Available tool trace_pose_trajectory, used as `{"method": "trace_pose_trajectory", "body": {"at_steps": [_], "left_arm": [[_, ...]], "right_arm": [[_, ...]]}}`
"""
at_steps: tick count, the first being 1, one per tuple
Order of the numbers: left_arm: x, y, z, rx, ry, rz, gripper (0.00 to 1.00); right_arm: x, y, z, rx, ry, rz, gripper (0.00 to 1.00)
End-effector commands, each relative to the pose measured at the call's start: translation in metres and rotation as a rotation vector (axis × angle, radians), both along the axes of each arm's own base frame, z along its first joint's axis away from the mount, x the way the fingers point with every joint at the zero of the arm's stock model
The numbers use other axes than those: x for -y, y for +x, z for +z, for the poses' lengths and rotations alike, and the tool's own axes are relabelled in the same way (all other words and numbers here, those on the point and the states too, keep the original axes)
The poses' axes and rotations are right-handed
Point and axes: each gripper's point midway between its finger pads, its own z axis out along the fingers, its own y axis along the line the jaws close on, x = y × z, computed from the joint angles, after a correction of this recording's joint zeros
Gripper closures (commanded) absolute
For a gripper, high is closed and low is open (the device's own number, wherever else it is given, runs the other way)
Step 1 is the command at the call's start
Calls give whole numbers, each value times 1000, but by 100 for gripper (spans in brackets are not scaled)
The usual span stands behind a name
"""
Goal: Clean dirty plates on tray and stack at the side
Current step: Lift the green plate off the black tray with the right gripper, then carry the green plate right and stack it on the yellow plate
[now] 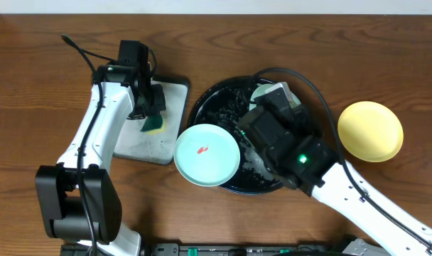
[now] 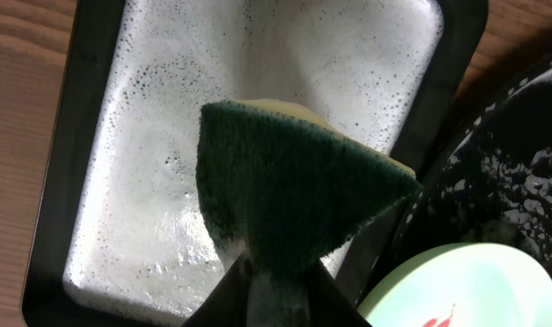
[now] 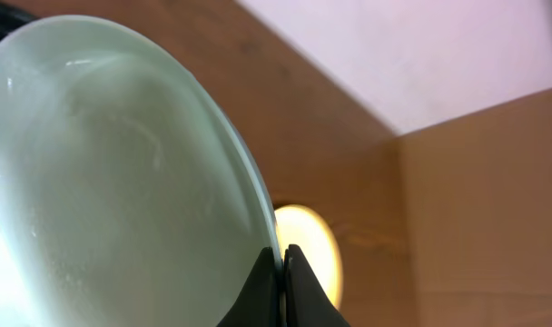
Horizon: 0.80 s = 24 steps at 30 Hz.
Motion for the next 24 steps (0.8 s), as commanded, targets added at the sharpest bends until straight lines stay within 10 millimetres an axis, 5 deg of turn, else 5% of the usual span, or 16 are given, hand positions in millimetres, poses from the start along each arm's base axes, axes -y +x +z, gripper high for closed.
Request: {"method": "trace_pose_trajectory", "body": {"at_steps": [1, 6, 10, 14, 21, 24], "left_arm": [[-1, -2, 1, -2, -6, 8, 84], [-1, -1, 1, 0, -6, 8, 84], [-1, -1, 1, -2, -6, 8, 84], [-1, -1, 1, -2, -7, 8, 84], [-1, -2, 1, -5, -6, 8, 84], [-1, -2, 1, -5, -6, 8, 84]], "right_arm": [[7, 7, -12, -35, 210, -96, 99], [59, 24, -11, -12, 365, -300, 99], [84, 29, -26, -106, 683, -414, 99], [131, 31, -39, -151, 927, -566, 99], [248, 5, -73, -106, 1026, -937, 99], [277, -7, -95, -127, 1038, -1056, 99]]}}
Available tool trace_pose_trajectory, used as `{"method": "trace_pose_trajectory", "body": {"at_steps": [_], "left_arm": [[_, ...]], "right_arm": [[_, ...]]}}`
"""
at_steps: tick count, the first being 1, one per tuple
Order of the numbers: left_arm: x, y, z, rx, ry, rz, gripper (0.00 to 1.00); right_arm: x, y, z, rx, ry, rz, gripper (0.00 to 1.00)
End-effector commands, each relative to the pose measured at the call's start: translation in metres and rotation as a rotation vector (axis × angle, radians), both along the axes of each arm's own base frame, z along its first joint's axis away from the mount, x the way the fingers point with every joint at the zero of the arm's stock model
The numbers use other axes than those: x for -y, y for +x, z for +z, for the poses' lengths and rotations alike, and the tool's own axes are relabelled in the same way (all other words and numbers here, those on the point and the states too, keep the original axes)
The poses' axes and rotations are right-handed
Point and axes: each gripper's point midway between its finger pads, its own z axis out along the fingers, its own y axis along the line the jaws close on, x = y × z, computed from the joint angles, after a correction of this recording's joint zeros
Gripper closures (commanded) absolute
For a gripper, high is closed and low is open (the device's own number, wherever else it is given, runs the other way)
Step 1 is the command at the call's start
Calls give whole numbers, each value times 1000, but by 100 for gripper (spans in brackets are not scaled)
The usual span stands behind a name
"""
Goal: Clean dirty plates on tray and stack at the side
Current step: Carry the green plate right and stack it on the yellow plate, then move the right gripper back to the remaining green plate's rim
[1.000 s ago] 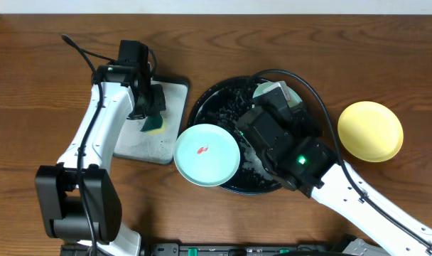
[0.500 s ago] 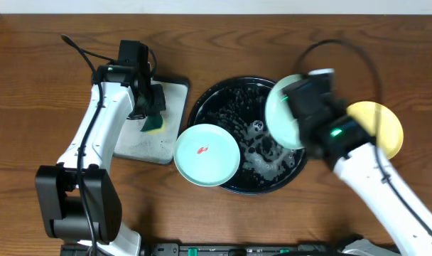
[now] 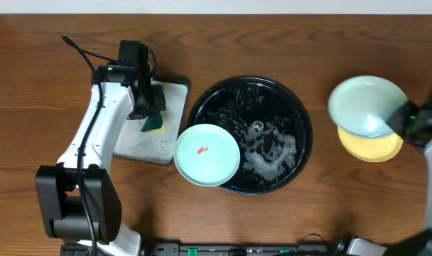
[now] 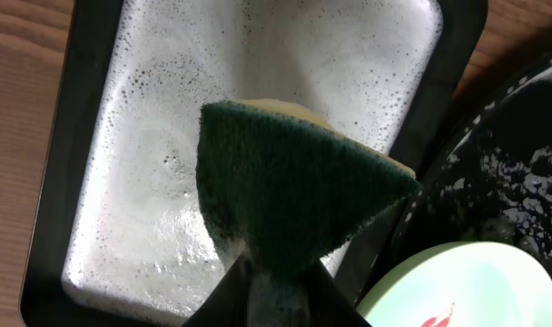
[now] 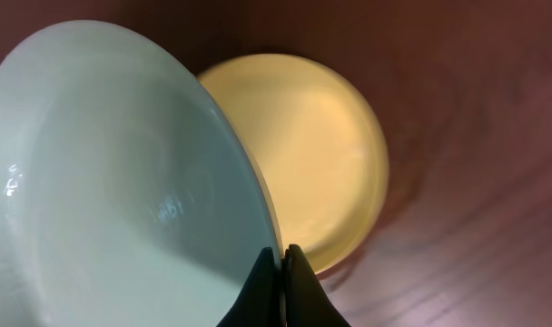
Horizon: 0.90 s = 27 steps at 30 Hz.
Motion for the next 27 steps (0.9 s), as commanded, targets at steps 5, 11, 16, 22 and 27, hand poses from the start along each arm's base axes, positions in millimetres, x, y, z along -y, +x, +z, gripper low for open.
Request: {"method": "trace_pose_trajectory", "body": {"at_steps": [5, 11, 16, 22, 27], "left_arm": [[-1, -1, 1, -2, -4, 9, 84], [-1, -1, 1, -2, -4, 9, 84], [-1, -2, 1, -5, -4, 9, 84], [-1, -2, 1, -5, -4, 9, 84], [-1, -2, 1, -6, -4, 9, 84]], "right_arm": [[33, -13, -50, -105, 131, -132, 99], [45, -16, -66, -129, 147, -165, 85], [27, 9, -35, 32, 180, 9, 66], [-56, 29, 35, 285, 284, 393, 52], [-139, 12, 54, 259, 298, 671, 54]]}}
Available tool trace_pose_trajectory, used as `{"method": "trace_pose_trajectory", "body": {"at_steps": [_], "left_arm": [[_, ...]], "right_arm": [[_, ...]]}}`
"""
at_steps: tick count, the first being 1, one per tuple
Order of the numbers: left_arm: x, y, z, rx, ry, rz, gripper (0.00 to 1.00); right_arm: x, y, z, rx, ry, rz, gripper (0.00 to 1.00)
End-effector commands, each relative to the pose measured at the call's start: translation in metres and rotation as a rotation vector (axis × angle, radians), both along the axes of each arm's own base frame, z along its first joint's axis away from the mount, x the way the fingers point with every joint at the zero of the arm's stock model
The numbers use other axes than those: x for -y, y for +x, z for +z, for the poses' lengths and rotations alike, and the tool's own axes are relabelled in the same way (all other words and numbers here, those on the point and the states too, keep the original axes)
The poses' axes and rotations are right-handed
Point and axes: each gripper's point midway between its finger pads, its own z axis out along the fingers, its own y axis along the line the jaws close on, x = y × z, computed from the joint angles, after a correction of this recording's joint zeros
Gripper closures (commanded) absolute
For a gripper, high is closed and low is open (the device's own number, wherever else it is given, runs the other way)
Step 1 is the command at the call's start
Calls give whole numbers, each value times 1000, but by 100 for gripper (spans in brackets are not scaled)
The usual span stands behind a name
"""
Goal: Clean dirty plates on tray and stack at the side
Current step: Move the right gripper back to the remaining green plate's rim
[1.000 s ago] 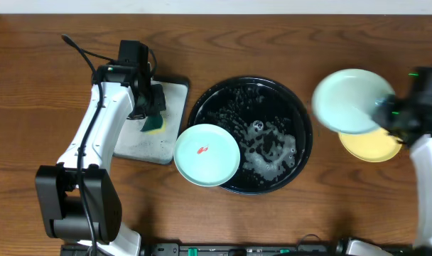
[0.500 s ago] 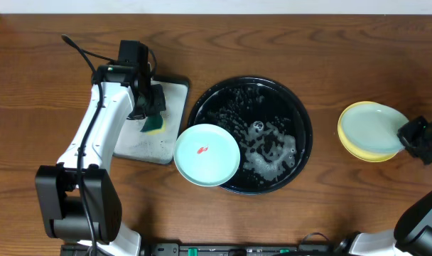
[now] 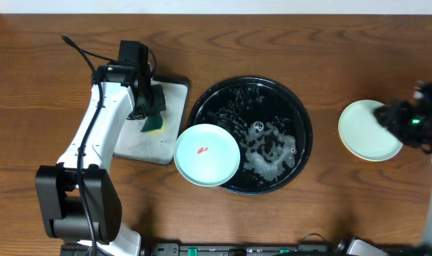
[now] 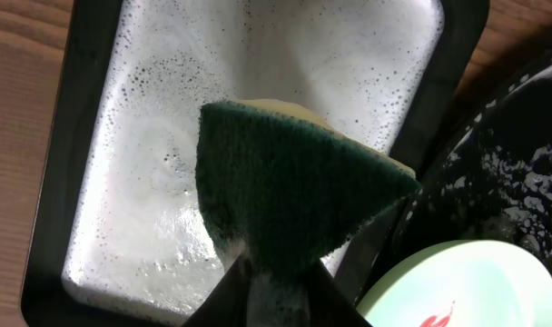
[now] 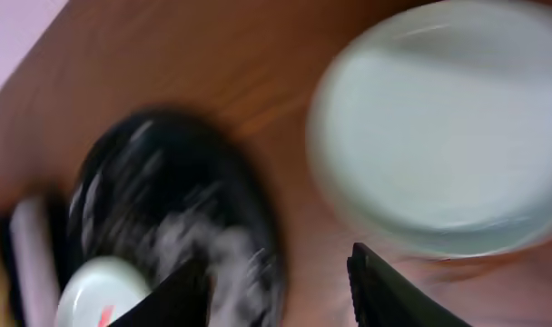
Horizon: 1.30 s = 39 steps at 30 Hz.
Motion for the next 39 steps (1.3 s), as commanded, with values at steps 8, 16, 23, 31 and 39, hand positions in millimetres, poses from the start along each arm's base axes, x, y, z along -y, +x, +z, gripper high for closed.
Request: {"method": "trace_pose_trajectory", "body": {"at_steps": [8, 16, 23, 31, 39], "left_arm": [[-1, -2, 1, -3, -4, 9, 83], [-1, -2, 1, -3, -4, 9, 83], [-1, -2, 1, -3, -4, 9, 83], [-1, -2, 1, -3, -4, 9, 83], [-1, -2, 1, -3, -4, 9, 83]], "right_arm": [[-185, -40, -19, -69, -18, 677, 56], [-270, -75, -88, -349, -62, 715, 57], [-302, -98, -146, -574, -56, 612, 59], [-303, -98, -167, -620, -66, 585, 89], [-267, -58, -161, -493, -179, 540, 99]]}}
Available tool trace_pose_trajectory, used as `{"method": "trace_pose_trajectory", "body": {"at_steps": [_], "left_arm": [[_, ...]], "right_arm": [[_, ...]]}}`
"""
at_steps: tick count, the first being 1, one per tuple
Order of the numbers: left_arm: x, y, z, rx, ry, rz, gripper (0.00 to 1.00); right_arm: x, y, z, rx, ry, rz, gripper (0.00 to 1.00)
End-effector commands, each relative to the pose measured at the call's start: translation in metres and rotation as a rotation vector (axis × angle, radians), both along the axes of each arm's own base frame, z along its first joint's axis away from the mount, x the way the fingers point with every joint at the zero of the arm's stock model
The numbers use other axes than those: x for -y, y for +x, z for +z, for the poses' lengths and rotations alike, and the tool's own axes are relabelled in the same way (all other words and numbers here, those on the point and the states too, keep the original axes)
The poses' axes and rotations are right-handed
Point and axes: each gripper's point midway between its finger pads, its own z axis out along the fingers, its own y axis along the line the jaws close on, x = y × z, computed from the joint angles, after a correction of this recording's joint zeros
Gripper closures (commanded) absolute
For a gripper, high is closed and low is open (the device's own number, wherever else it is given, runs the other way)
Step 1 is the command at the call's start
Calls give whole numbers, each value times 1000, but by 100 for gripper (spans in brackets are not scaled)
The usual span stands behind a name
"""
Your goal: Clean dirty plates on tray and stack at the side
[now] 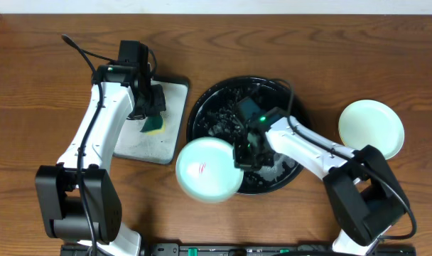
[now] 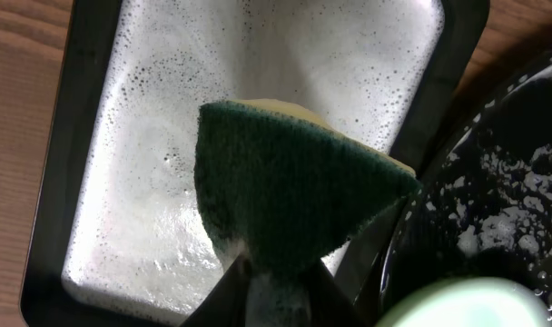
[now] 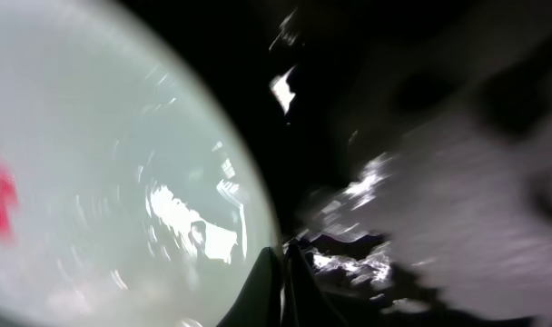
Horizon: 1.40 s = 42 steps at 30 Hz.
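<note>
A pale green plate [image 1: 202, 171] with a red stain hangs over the front left rim of the round black tray [image 1: 301, 117]. It looks blurred and a little raised. My right gripper [image 1: 241, 158] is shut on its right rim; the right wrist view shows the fingertips [image 3: 274, 262] pinched on the edge. My left gripper [image 2: 274, 277] is shut on a green and yellow sponge [image 2: 294, 191], held over the foamy rectangular tray [image 1: 134, 146]. A clean pale green plate [image 1: 371, 128] lies at the far right on top of a yellow one, which is all but hidden.
Foam and water lie in the black tray [image 3: 458, 182] beside the held plate. The soap tray's dark rim [image 2: 448, 82] runs close to the black tray. Bare wooden table [image 1: 45, 85] surrounds both trays and the stack.
My right gripper was open by the stacked plate at the far right; now it is shut on the stained plate's rim at the black tray. That plate has shifted slightly forward. The left arm has not moved.
First my right gripper held a clean green plate over the black tray. It then held the plate above the yellow plate at the right. Later that plate lay on the yellow one with the gripper open. Now the gripper holds the stained plate. The left kept the sponge throughout.
</note>
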Motion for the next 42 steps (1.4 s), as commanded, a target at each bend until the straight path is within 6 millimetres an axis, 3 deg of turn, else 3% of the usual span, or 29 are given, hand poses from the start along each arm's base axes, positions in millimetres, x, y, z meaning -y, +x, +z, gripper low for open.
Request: {"method": "trace_pose_trajectory", "body": {"at_steps": [1, 6, 11, 14, 17, 19, 23, 25, 30, 33, 35, 39, 42], "left_arm": [[-1, -1, 1, -2, -4, 9, 83], [-1, -1, 1, -2, -4, 9, 83], [-1, -1, 1, -1, -4, 9, 83], [-1, -1, 1, -2, -4, 9, 83], [-1, -1, 1, -2, -4, 9, 83], [-1, -1, 1, -2, -4, 9, 83], [-1, -1, 1, -1, -4, 9, 83], [-1, -1, 1, -2, -4, 9, 83], [-1, -1, 1, -2, -4, 9, 83], [-1, -1, 1, -2, -4, 9, 83], [-1, -2, 1, -5, -4, 9, 83], [-1, -3, 0, -9, -4, 8, 83], [-1, -3, 0, -9, -4, 8, 83]], "right_arm": [[29, 30, 8, 130, -63, 9, 99], [77, 69, 11, 263, -170, 44, 99], [86, 106, 17, 442, -138, 340, 99], [92, 116, 20, 491, -166, 392, 83], [94, 112, 26, 466, -157, 298, 71], [94, 100, 27, 398, -134, 178, 60], [89, 61, 22, 184, -80, -8, 59], [92, 50, 16, 137, -98, -50, 59], [99, 63, -3, 229, -126, -61, 60], [109, 74, -10, 296, -177, -73, 66], [108, 75, -9, 294, -161, -64, 71], [87, 64, 0, 243, -22, 32, 71], [93, 67, 8, 226, -32, 16, 72]]}}
